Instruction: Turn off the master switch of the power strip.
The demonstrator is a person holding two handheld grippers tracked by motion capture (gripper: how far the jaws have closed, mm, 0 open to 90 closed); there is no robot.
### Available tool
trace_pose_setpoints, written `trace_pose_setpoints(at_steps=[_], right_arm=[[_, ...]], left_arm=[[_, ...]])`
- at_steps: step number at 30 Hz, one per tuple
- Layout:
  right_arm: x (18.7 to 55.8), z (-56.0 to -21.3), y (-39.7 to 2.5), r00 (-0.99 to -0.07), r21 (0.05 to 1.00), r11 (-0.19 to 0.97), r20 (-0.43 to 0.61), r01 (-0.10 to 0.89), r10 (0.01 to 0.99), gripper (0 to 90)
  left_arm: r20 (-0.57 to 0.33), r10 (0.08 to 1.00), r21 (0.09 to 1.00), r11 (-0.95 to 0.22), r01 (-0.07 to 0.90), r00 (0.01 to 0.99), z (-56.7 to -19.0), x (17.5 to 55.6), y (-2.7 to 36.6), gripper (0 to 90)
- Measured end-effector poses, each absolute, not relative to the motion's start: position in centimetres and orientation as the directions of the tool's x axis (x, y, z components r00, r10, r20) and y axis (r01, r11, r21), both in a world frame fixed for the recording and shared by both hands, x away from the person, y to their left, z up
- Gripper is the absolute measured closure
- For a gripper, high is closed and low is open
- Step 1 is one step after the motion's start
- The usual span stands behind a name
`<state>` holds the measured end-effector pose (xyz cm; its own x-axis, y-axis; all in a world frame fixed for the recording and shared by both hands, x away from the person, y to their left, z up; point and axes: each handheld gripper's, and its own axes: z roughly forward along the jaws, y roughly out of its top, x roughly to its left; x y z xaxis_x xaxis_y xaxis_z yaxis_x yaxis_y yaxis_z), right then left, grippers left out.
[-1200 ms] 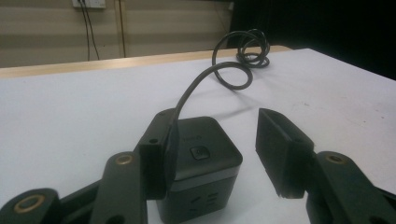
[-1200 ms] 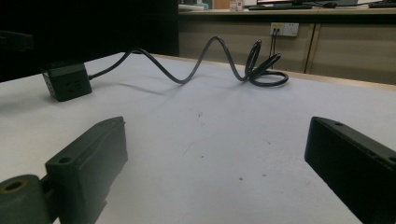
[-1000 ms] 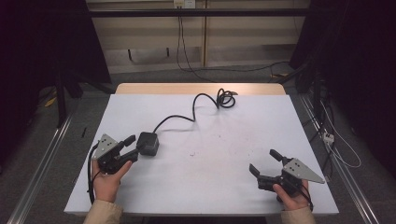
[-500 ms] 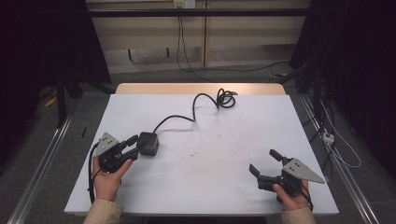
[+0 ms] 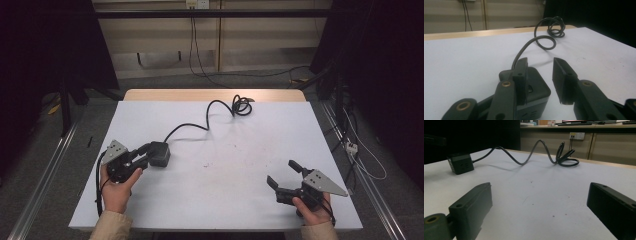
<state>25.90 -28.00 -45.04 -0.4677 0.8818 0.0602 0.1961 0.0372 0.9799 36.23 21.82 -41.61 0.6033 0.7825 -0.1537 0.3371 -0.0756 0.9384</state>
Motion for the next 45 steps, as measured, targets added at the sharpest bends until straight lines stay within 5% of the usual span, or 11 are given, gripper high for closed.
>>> trace_pose_setpoints(at_steps=[45], right_arm=[[25.9,-45.0,-28.1,-0.468,0.98,0.034,0.063,0.197,0.882,5.9]], left_arm=[[-0.182,0.777,0.914,-0.092,0.395,0.602,-41.5,37.3,21.2,84.9]])
